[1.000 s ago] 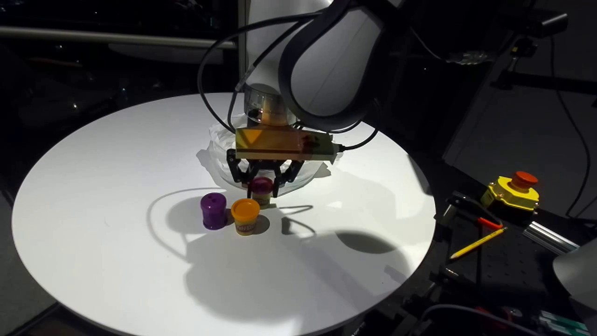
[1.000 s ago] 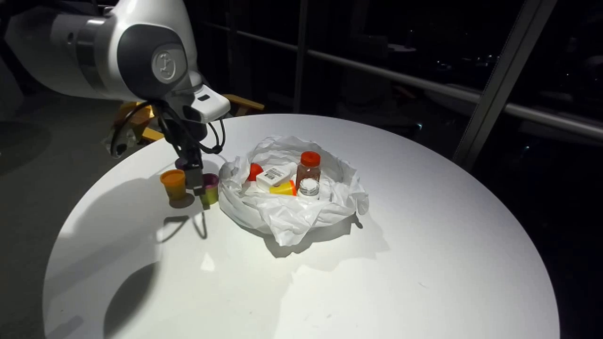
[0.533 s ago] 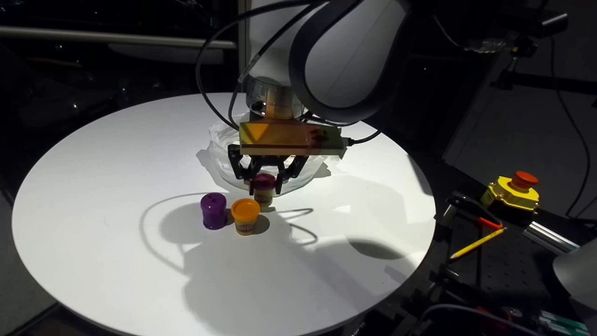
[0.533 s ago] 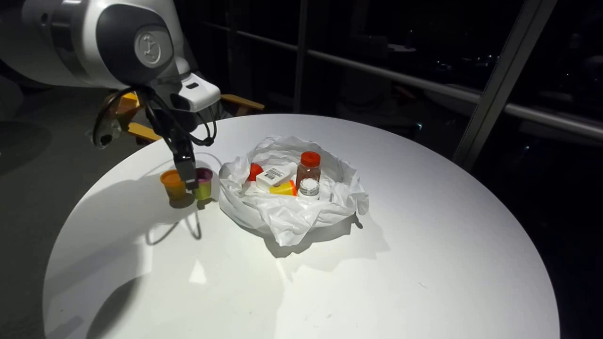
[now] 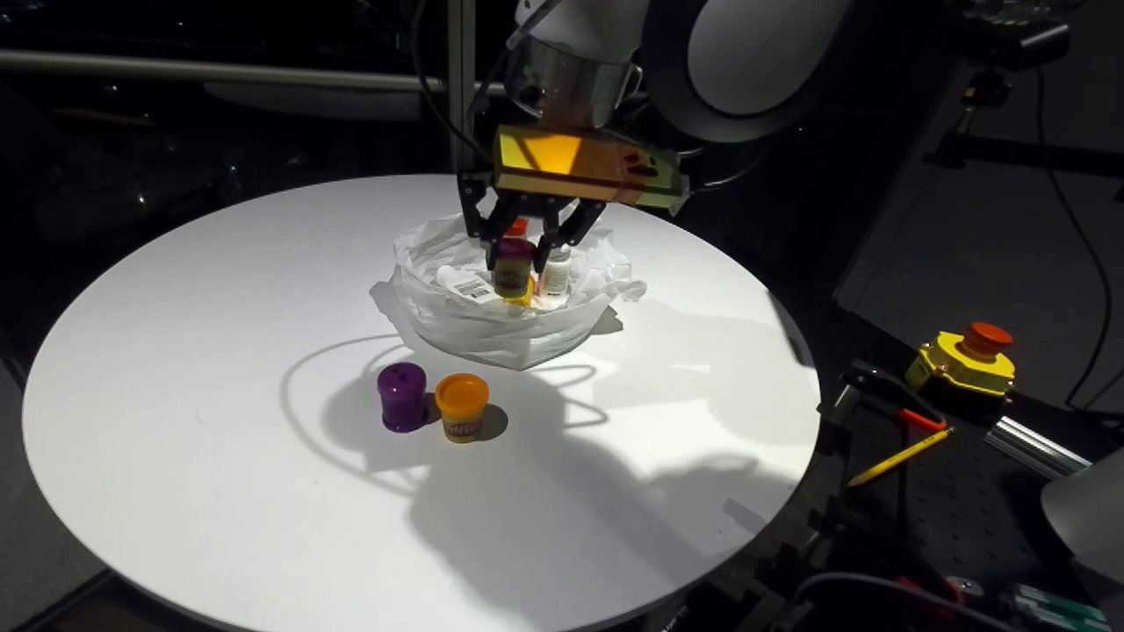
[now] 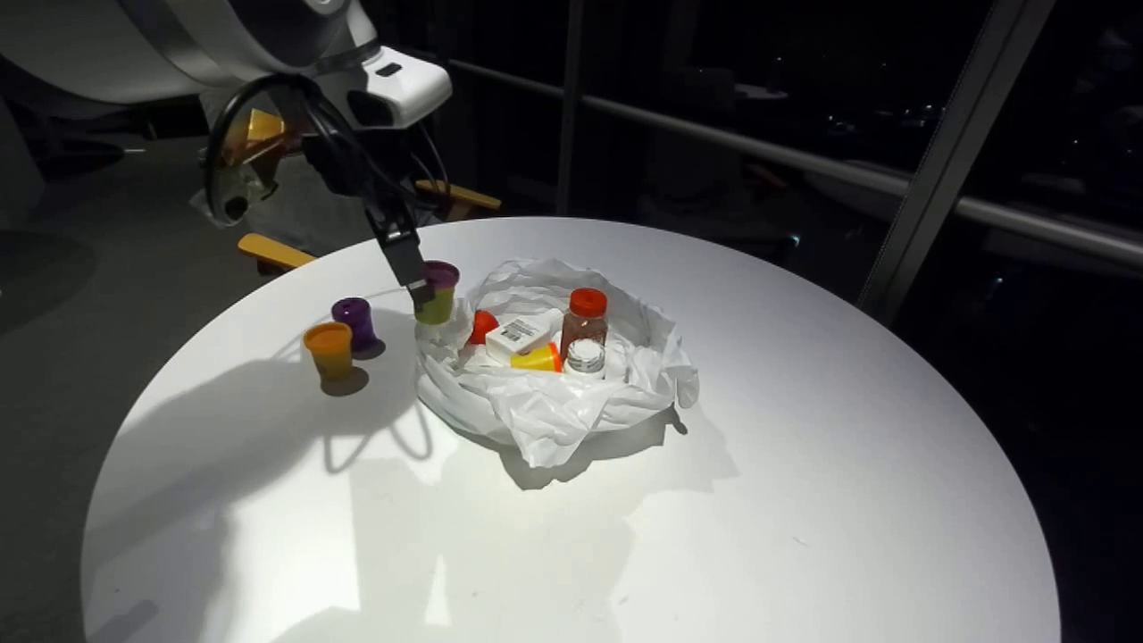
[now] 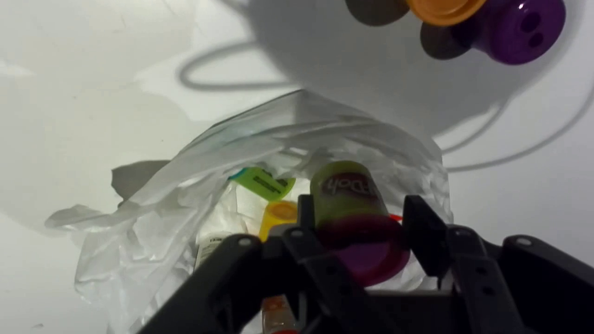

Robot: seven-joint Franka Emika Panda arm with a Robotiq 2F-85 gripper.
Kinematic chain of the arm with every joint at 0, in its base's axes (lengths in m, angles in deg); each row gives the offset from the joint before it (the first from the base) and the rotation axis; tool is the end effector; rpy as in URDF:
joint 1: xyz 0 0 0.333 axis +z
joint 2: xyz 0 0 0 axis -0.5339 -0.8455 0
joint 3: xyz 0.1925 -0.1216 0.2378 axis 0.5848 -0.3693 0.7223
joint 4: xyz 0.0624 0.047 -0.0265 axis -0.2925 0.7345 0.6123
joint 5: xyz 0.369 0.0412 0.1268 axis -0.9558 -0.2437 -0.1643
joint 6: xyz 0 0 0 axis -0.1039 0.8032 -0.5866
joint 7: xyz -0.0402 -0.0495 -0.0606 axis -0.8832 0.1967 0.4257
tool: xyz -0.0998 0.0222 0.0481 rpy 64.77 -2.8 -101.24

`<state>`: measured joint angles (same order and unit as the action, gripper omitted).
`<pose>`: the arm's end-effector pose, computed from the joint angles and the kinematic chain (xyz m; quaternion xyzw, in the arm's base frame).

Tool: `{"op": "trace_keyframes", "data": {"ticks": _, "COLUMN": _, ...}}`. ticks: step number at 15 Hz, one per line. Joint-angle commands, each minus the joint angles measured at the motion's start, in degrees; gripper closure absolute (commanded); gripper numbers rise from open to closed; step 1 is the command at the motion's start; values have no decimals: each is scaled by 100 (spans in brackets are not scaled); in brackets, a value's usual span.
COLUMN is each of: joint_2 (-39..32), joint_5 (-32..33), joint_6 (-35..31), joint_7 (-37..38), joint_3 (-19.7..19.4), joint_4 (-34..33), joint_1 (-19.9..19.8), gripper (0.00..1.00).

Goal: Pick up the objects from the table and put them on the plastic

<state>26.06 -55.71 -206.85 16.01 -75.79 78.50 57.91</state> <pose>0.5346 0.1319 0.2418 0.9356 -0.3193 0.1506 0.0034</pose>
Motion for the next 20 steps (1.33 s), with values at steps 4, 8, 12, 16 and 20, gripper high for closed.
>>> {"op": "trace_keyframes", "data": {"ticks": 4, "joint_2": -482, "joint_5": 211, "joint_6": -518, "joint_7": 29, "joint_3": -291, "joint_4": -144, "joint_1": -184, "gripper": 74}}
{"op": "trace_keyframes", "data": {"ticks": 8, "joint_2": -865, "joint_5": -89, "joint_6": -612, "joint_7": -171, "joint_3": -161, "joint_4": -319, "joint_1": -488, "gripper": 74}}
{"op": "trace_keyframes", "data": {"ticks": 12, "joint_2": -958, "joint_5": -193, "joint_6": -924, "joint_7": 95, "joint_3": -642, "joint_4": -448, "joint_1": -155, "gripper": 31}}
{"op": "trace_keyframes", "data": {"ticks": 16, "joint_2": -437, "joint_5": 141, "joint_6": -956, "joint_7": 293, "joint_3": -988, "joint_4": -135, "joint_1": 379, "gripper": 3}}
{"op": "trace_keyframes", "data": {"ticks": 20, "joint_2": -22, "joint_5": 138, "joint_6": -415, "joint_7": 11, "joint_3": -655, "joint_4": 44, "joint_1": 670, "gripper": 0}}
